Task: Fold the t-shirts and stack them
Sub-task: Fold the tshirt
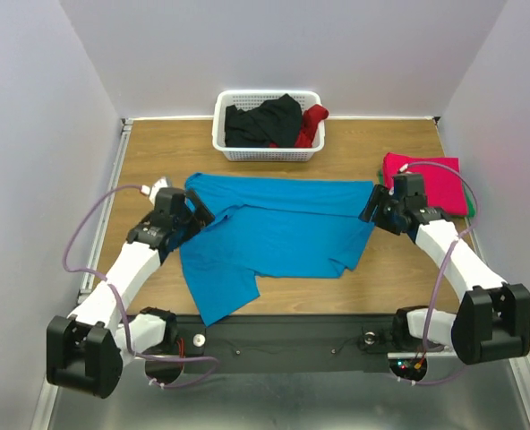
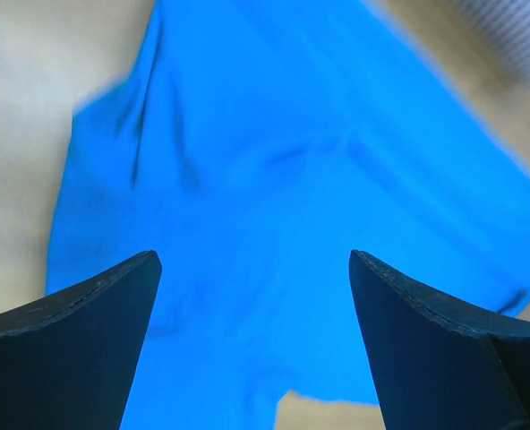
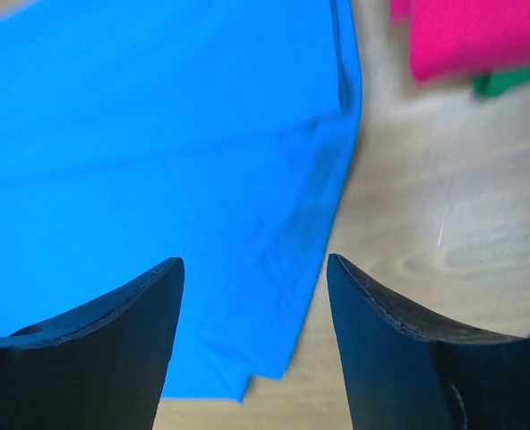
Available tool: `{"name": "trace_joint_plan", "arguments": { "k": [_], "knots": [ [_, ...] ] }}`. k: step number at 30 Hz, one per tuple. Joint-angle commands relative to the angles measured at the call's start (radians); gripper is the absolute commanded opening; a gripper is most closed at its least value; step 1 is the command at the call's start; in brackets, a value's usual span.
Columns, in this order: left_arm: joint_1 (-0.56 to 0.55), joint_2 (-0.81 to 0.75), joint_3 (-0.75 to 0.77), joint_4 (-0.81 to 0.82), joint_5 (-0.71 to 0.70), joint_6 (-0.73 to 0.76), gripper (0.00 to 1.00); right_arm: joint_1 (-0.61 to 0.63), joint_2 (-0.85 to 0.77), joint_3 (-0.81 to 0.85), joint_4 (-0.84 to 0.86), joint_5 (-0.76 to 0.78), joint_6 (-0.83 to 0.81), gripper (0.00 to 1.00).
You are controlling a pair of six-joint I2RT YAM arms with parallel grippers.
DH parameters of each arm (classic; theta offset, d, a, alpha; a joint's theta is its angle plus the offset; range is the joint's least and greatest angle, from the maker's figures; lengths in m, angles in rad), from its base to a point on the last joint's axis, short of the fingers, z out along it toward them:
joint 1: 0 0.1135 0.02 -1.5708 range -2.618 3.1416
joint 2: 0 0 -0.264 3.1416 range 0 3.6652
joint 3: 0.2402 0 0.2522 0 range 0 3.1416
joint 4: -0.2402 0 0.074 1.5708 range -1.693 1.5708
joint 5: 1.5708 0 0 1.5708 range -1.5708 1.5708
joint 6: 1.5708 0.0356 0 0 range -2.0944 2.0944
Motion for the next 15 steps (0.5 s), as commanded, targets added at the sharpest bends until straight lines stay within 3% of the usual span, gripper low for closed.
{"name": "trace_joint_plan", "arguments": {
  "k": [1,7,15],
  "knots": [
    [-0.039,0.012,-0.111,0.056,0.027,-0.063,0.98,0.010,0.040,0.029,0.008,-0.060,-0.013,0.68],
    [-0.042,0.108,-0.191,0.169,0.056,-0.052,0.98,0.012,0.145,-0.007,0.071,-0.058,-0.026,0.66],
    [-0.036,0.283,-0.103,0.213,0.022,-0.024,0.98,0.012,0.338,0.100,0.111,0.031,-0.043,0.63]
  ]
}}
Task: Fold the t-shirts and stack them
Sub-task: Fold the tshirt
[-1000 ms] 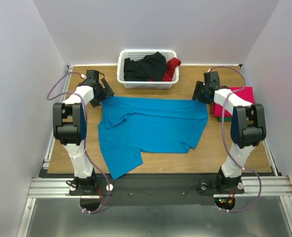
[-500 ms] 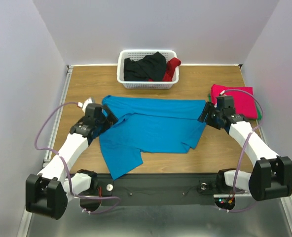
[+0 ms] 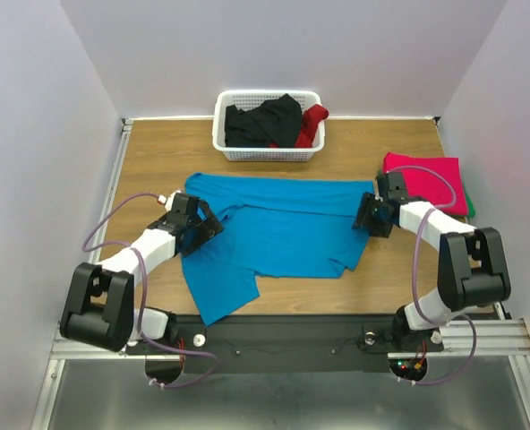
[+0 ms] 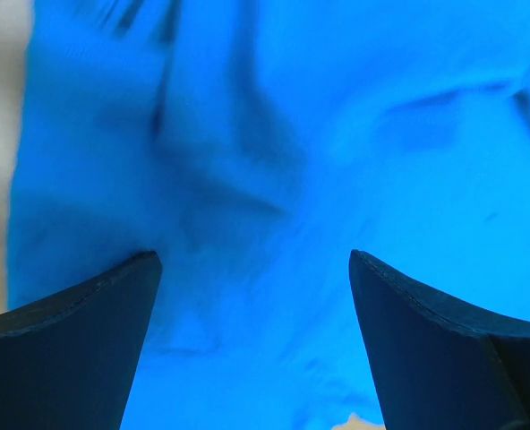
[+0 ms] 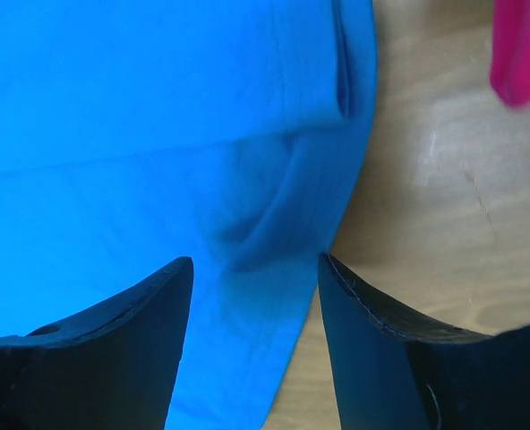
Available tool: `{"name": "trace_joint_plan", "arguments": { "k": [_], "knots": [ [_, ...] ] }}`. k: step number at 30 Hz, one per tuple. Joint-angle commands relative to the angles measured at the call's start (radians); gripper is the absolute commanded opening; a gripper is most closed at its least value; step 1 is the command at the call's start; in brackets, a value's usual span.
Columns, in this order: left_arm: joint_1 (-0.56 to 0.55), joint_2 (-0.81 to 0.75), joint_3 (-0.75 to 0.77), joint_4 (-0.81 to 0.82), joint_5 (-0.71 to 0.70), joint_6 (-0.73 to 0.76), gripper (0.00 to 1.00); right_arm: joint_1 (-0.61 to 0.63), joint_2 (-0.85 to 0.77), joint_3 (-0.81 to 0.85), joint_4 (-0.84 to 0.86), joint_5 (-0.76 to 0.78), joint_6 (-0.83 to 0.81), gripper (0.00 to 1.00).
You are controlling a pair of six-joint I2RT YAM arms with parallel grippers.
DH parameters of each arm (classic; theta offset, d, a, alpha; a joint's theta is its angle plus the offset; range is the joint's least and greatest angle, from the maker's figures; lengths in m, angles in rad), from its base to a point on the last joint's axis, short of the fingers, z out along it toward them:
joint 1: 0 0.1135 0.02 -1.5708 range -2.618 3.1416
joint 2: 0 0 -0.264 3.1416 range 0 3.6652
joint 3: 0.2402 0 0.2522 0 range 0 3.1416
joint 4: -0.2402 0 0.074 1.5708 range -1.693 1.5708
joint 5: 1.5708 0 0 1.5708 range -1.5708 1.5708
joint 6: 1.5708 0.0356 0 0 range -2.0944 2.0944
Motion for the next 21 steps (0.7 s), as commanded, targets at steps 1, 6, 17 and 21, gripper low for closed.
{"name": "trace_joint_plan", "arguments": {
  "k": [1,6,17,21],
  "knots": [
    [0.005,0.059,0.063,0.052,-0.028,0.024,0.98,0.005,0.074,0.115,0.063,0.062,-0.011,0.63],
    [0.033,0.160,0.110,0.075,-0.029,0.056,0.98,0.005,0.179,0.184,0.064,0.118,0.006,0.62],
    [0.090,0.373,0.215,0.113,0.052,0.103,0.98,0.005,0.331,0.294,0.063,0.184,0.007,0.60],
    [0.090,0.332,0.219,0.096,0.074,0.114,0.98,0.004,0.342,0.325,0.063,0.163,0.003,0.60]
  ]
}}
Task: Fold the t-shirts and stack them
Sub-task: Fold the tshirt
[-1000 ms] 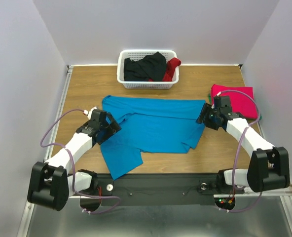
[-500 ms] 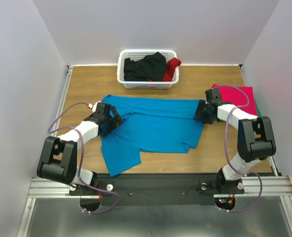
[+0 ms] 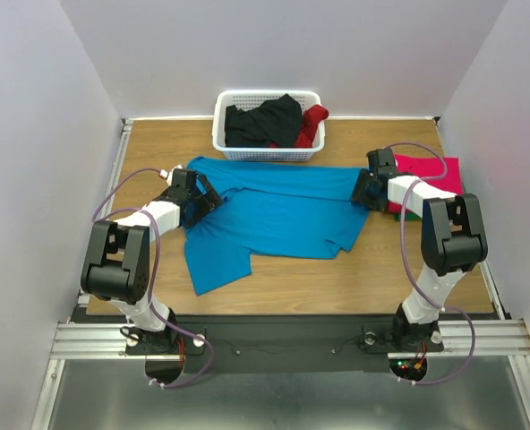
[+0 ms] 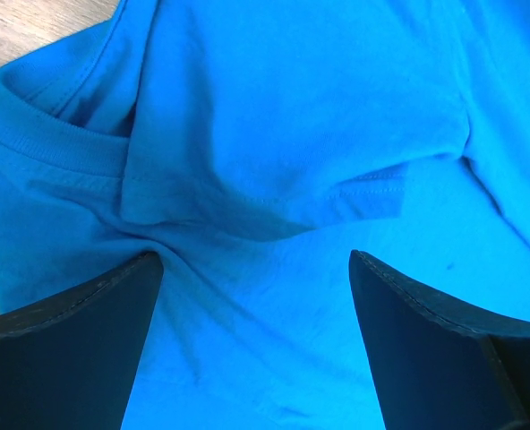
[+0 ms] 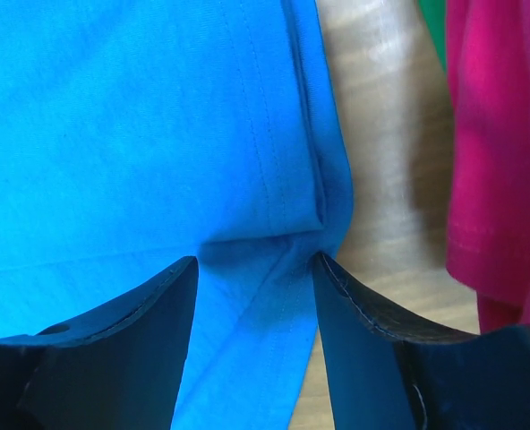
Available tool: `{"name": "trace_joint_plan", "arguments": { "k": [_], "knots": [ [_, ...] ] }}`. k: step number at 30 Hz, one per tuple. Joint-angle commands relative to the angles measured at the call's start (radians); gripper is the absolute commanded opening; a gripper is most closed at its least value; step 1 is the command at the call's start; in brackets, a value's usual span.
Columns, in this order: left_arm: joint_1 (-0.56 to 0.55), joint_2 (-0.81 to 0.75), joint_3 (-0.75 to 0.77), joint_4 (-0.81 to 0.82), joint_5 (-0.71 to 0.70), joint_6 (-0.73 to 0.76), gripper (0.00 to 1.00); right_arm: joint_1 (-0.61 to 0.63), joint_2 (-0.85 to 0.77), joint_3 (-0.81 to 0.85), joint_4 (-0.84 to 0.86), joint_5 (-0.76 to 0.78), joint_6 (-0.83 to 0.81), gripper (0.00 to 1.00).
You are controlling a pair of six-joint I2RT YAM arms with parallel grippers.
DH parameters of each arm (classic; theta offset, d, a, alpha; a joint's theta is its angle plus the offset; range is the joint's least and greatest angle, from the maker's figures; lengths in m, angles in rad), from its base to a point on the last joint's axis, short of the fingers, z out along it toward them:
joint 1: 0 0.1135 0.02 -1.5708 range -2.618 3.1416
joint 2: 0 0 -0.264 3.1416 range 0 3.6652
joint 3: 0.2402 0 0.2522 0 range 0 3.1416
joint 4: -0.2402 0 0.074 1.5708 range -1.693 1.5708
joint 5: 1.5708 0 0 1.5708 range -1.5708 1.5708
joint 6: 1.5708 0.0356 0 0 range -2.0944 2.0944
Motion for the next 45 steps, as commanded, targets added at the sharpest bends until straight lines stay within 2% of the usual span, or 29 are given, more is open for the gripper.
{"name": "trace_joint_plan", "arguments": {
  "k": [1,5,6,10,11,12,15,17,20,21,27,30,34,39,45],
  "knots": [
    [0.003,-0.011,-0.026,-0.086,0.033,0.031,0.98,0.004,0.010,0.023,0.012,0.007,-0.001,0.60],
    [0.003,-0.151,-0.042,-0.171,-0.004,0.025,0.98,0.005,-0.054,0.004,0.010,-0.028,-0.012,0.61],
    [0.003,-0.215,-0.046,-0.218,-0.056,0.011,0.98,0.004,-0.097,-0.006,0.010,-0.039,-0.013,0.61],
    [0.003,-0.373,-0.097,-0.322,-0.098,-0.050,0.98,0.004,-0.218,-0.070,0.010,-0.106,-0.009,0.71],
    [0.002,-0.399,-0.129,-0.344,-0.096,-0.069,0.98,0.005,-0.244,-0.085,0.010,-0.113,-0.001,0.74],
    [0.002,-0.446,-0.150,-0.381,-0.090,-0.086,0.98,0.005,-0.287,-0.119,0.012,-0.111,0.007,0.88],
    [0.002,-0.526,-0.227,-0.448,-0.059,-0.130,0.98,0.004,-0.346,-0.173,0.012,-0.114,0.011,1.00],
    [-0.001,-0.568,-0.278,-0.487,-0.048,-0.152,0.98,0.005,-0.398,-0.197,0.010,-0.145,0.019,1.00],
    [-0.082,-0.684,-0.347,-0.513,0.029,-0.279,0.98,0.005,-0.462,-0.233,0.012,-0.156,0.045,1.00],
    [-0.082,-0.706,-0.362,-0.525,0.028,-0.311,0.98,0.005,-0.478,-0.240,0.010,-0.159,0.045,1.00],
    [-0.253,-0.875,-0.471,-0.586,0.054,-0.536,0.99,0.005,-0.547,-0.259,0.010,-0.139,0.042,1.00],
    [-0.299,-0.924,-0.485,-0.603,0.045,-0.587,0.99,0.005,-0.550,-0.263,0.010,-0.145,0.037,1.00],
    [-0.348,-0.901,-0.513,-0.588,0.045,-0.621,0.99,0.005,-0.545,-0.271,0.010,-0.148,0.039,1.00],
    [-0.360,-0.779,-0.511,-0.539,0.015,-0.614,0.95,0.004,-0.547,-0.273,0.010,-0.139,0.037,1.00],
    [-0.363,-0.702,-0.462,-0.542,-0.068,-0.623,0.74,0.004,-0.545,-0.276,0.009,-0.134,0.041,1.00]
  ]
}}
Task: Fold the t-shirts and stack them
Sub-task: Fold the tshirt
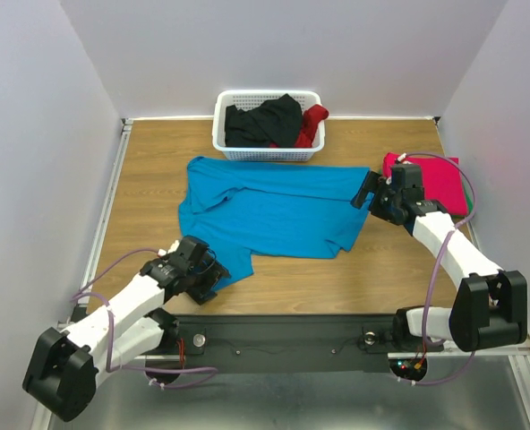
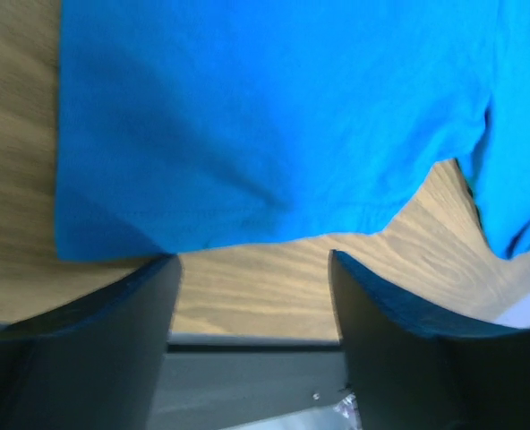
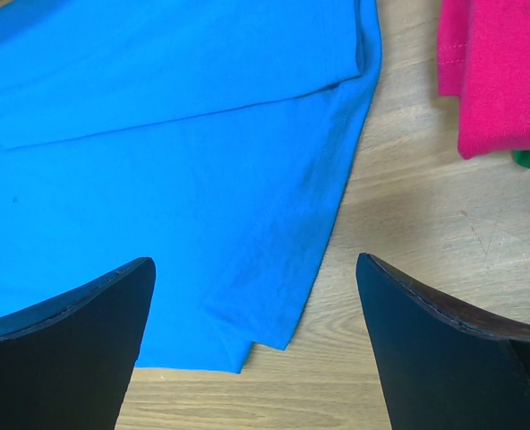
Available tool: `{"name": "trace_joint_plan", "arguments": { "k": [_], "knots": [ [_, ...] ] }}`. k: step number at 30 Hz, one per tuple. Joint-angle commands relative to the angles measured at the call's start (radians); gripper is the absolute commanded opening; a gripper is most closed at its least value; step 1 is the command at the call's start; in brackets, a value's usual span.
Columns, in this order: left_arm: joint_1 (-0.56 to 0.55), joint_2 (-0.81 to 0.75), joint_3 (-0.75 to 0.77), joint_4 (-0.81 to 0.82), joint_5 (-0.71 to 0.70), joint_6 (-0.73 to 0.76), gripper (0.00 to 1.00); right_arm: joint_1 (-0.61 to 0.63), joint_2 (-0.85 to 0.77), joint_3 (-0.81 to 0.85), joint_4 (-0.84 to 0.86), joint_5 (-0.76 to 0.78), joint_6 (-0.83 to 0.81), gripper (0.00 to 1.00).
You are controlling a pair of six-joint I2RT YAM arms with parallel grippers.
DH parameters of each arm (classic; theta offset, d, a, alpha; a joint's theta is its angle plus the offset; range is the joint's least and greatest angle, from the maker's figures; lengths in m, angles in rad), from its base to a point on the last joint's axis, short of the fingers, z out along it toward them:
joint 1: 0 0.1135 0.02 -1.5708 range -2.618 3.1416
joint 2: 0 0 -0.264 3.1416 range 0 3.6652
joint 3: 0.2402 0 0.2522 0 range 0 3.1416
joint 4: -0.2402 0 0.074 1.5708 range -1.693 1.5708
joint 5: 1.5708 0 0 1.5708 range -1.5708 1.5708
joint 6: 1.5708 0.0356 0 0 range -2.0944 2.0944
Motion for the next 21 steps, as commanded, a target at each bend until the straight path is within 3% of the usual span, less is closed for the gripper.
{"name": "trace_joint_plan", "arguments": {
  "k": [1,9,13,15,17,21],
  "knots": [
    [-0.008,0.046,0.014,-0.026,-0.123,-0.016,0.71,0.005,-0.014,-0.003,0.021,0.010,0.008,1.00],
    [-0.008,0.153,0.085,-0.048,-0.258,-0.065,0.57,0.005,-0.046,-0.017,0.018,0.005,0.009,1.00],
    [-0.008,0.248,0.117,-0.069,-0.271,-0.055,0.37,0.004,-0.066,-0.040,0.014,0.005,0.015,1.00],
    [-0.009,0.261,0.119,-0.069,-0.266,-0.053,0.19,0.005,-0.069,-0.047,0.008,0.002,0.018,1.00],
    [-0.009,0.256,0.117,-0.069,-0.261,-0.055,0.10,0.005,-0.079,-0.058,-0.002,-0.020,0.019,1.00],
    [-0.012,0.197,0.099,-0.068,-0.240,-0.061,0.06,0.020,-0.114,-0.103,-0.051,-0.068,0.037,1.00]
  ]
}}
